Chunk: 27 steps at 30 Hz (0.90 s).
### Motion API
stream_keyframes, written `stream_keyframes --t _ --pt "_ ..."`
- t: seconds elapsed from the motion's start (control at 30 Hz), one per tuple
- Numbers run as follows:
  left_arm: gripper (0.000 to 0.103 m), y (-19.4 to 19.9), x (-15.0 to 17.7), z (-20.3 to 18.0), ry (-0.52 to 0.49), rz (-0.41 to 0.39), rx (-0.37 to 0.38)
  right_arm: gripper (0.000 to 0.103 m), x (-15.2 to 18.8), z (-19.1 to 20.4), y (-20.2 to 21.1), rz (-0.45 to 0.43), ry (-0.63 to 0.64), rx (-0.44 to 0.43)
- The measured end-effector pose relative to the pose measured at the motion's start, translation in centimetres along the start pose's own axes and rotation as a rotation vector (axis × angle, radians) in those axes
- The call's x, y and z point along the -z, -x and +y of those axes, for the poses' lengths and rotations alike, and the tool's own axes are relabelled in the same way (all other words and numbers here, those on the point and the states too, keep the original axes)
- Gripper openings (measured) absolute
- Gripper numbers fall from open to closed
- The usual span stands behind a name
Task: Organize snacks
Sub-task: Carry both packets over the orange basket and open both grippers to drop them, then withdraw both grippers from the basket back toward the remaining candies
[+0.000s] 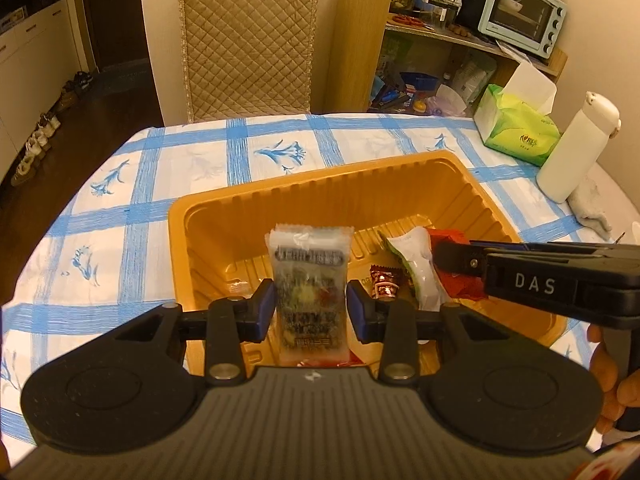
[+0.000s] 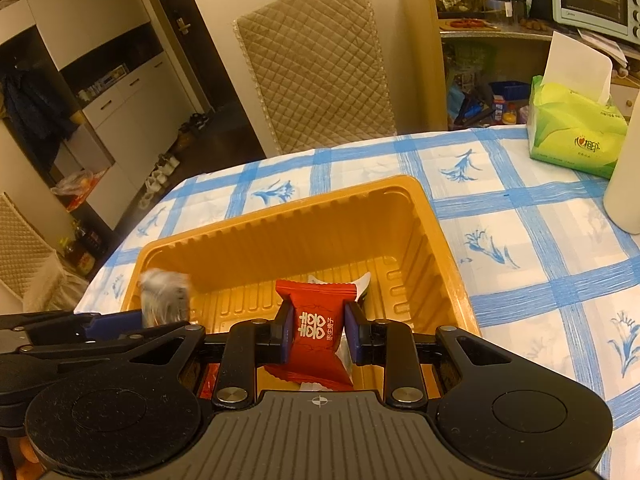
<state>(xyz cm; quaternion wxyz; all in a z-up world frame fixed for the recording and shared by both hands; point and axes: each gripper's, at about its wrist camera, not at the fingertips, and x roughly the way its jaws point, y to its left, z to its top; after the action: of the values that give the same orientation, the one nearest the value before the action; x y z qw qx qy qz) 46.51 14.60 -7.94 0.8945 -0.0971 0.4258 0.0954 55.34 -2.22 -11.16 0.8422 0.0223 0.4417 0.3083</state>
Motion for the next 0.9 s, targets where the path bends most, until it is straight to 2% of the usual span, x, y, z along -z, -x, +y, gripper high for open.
stream_keyframes --t 0.4,0.9 --pt "0.036 0.9 -0.3 0.0 -0.003 -0.02 0.016 0.027 -0.2 0.0 0.0 -0.005 -0.002 0.003" --pt "0.05 1.7 -0.1 0.3 0.004 -0.031 0.004 0.028 -0.2 0.3 0.4 -0.016 -0.028 -0.018"
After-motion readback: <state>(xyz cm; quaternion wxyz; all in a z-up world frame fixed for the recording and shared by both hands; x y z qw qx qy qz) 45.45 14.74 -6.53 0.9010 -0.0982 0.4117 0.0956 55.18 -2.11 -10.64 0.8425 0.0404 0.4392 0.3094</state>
